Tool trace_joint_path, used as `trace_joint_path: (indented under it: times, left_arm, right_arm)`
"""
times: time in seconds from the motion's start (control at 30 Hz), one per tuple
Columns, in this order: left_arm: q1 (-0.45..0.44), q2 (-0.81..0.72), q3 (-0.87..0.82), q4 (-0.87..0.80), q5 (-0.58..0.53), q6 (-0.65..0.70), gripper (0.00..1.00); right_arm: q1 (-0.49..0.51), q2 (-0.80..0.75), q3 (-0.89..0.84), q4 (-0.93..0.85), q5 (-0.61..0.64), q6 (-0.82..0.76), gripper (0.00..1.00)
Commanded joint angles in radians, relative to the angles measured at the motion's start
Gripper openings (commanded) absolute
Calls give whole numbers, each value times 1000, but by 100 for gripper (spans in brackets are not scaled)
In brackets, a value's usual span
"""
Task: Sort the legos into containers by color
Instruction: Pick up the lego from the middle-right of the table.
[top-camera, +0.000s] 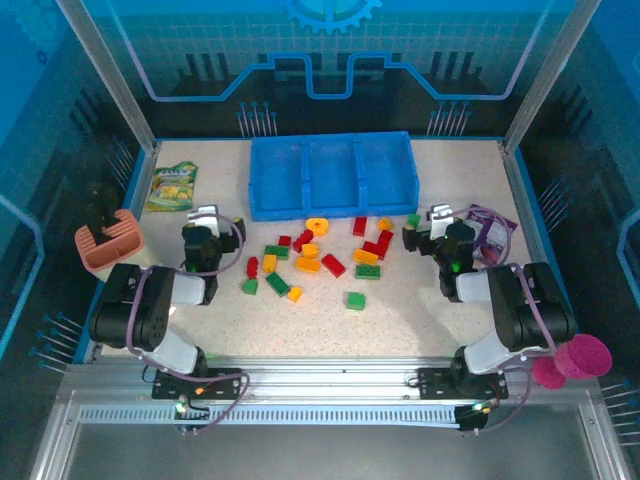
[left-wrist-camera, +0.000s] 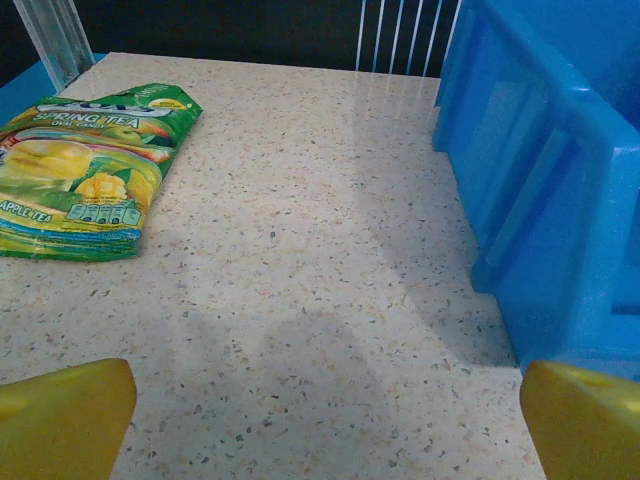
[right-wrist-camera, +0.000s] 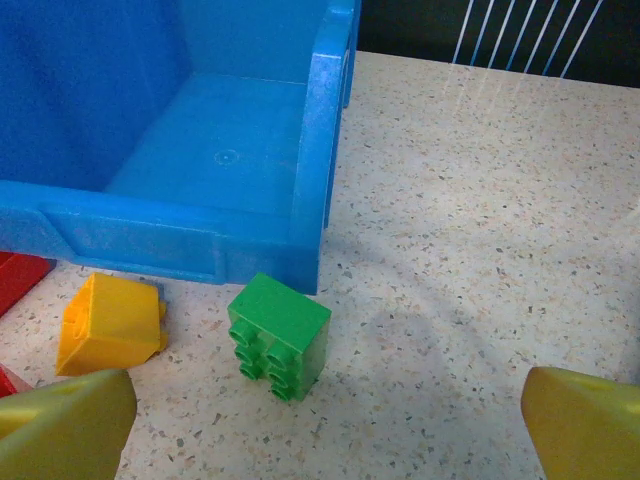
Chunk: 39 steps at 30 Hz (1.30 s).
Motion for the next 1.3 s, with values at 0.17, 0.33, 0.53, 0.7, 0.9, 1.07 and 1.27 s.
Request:
trace_joint_path:
  times: [0.17, 0.33, 0.53, 0.7, 0.9, 1.07, 1.27]
  left_arm:
    - [-1, 4, -9, 32, -13, -9, 99]
    - [-1, 4, -8, 31, -12, -9, 99]
    - [-1, 4, -9, 31, -13, -9, 100]
    - [-1, 4, -9, 31, -13, -9, 99]
    - [-1, 4, -9, 31, -13, -10, 99]
    - [-1, 2, 6, 6, 37, 5, 99]
    - [2, 3, 19, -22, 130, 36, 99]
  right_arm:
    - [-3, -5, 7, 33, 10, 9, 100]
    - [-2, -5, 7, 33, 10, 9, 100]
    - [-3, -5, 7, 33, 10, 9, 100]
    - [-3, -5, 8, 33, 10, 9, 100]
    - [-3, -5, 7, 33, 10, 9, 100]
    - [-5, -5, 8, 30, 7, 10, 100]
    - [-2, -216, 86, -263, 116, 54, 100]
